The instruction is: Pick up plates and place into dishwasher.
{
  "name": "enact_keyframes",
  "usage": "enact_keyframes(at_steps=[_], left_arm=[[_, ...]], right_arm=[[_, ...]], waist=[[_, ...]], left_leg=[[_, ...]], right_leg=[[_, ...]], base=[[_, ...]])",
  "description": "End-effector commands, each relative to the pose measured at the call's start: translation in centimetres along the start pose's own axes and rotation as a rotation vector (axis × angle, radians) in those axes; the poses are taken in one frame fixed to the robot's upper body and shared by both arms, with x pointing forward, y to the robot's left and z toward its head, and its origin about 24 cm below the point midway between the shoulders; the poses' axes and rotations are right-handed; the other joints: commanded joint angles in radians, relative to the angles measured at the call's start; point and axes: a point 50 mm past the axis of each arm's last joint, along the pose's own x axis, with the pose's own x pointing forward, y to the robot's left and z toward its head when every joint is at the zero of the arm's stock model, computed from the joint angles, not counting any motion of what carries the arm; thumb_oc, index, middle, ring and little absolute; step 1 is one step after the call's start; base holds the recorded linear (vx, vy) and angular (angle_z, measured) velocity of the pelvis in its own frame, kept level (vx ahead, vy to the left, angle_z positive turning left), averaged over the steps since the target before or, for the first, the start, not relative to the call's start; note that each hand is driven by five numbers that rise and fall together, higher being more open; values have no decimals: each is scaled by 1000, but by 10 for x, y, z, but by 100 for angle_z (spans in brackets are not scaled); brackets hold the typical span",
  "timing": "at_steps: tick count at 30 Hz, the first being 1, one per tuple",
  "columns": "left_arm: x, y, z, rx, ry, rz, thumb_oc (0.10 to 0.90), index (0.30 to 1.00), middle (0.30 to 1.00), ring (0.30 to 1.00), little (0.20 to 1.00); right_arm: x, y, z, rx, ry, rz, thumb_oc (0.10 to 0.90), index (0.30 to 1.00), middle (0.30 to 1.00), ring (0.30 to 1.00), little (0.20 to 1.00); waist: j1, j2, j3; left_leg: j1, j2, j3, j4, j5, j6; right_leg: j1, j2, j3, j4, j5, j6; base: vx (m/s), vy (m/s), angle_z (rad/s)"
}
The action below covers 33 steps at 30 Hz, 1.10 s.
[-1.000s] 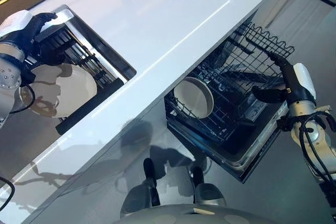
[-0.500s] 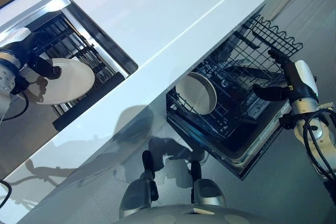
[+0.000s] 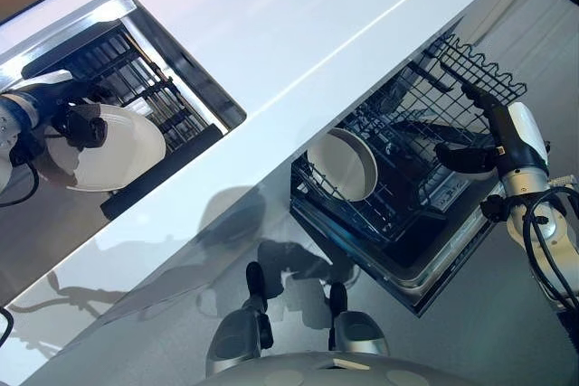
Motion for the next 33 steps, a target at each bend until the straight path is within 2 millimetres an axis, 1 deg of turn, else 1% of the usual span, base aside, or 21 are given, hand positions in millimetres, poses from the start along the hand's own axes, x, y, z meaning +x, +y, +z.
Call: enact_keyframes(at_steps=[1, 12, 13, 14, 15, 21, 23, 24, 25, 33], left_arm=[[-13, 17, -37, 29, 206, 76, 800, 900, 900, 900, 900], [-14, 10, -39, 74, 251, 9, 800, 900, 900, 900, 900], [-13, 8, -39, 77, 250, 3, 800, 900, 900, 900, 900], [-13, 7, -40, 78, 245, 2, 800, 900, 900, 900, 900], [-13, 6, -39, 82, 237, 2, 800, 900, 900, 900, 900], [-12, 1, -36, 94, 223, -13, 800, 900, 900, 900, 900], [-11, 1, -33, 100, 201, 22, 800, 900, 900, 900, 900], [-11, 2, -31, 99, 187, 39, 336, 502, 502, 502, 436], [-11, 2, -30, 100, 177, 51, 100, 300, 300, 300, 200], [-14, 11, -24, 113, 148, 115, 100, 300, 300, 300, 200]], right_arm=[[5, -38, 32, -52, -168, -152, 800, 900, 900, 900, 900], [2, -33, 26, -20, -140, -146, 800, 900, 900, 900, 900], [1, -32, 26, -18, -140, -144, 800, 900, 900, 900, 900], [1, -32, 26, -14, -140, -145, 800, 900, 900, 900, 900], [1, -32, 25, -13, -136, -144, 800, 900, 900, 900, 900], [0, -28, 25, -10, -133, -138, 800, 900, 900, 900, 900], [1, -27, 26, -8, -134, -140, 800, 900, 900, 900, 900], [1, -27, 26, -6, -134, -142, 800, 900, 900, 900, 900], [2, -28, 27, -4, -135, -142, 800, 900, 900, 900, 900], [2, -27, 28, -4, -140, -138, 800, 900, 900, 900, 900]], waist=[[15, 22, -106], [18, 26, -142], [18, 27, -144], [19, 27, -143], [20, 29, -147], [20, 32, -153], [20, 31, -155], [21, 31, -156], [21, 31, -157], [18, 31, -161]], left_leg=[[99, -45, 20, 2, -158, 13], [116, -45, 13, 2, -161, 9], [118, -46, 13, 2, -161, 9], [114, -46, 14, 2, -150, 9], [120, -46, 11, 2, -162, 8], [123, -47, 9, 2, -162, 7], [123, -48, 8, 2, -162, 7], [123, -48, 8, 2, -163, 6], [123, -47, 9, 2, -163, 6], [122, -46, 10, 2, -160, 5]], right_leg=[[-99, 23, -5, 24, 105, 66], [-75, 25, -10, 17, 102, 63], [-73, 25, -9, 16, 102, 63], [-78, 24, -9, 19, 110, 61], [-70, 25, -9, 16, 101, 63], [-67, 24, -9, 15, 101, 62], [-67, 25, -9, 14, 101, 62], [-66, 25, -10, 14, 101, 61], [-66, 25, -9, 14, 100, 61], [-68, 28, -6, 14, 101, 59]], base=[[-9, -40, 3], [2, -48, 1], [-27, -43, 0], [11, -36, -1], [10, -33, -1], [8, -4, 0], [0, 0, 0], [0, 0, 0], [0, 0, 0], [0, 0, 0]])
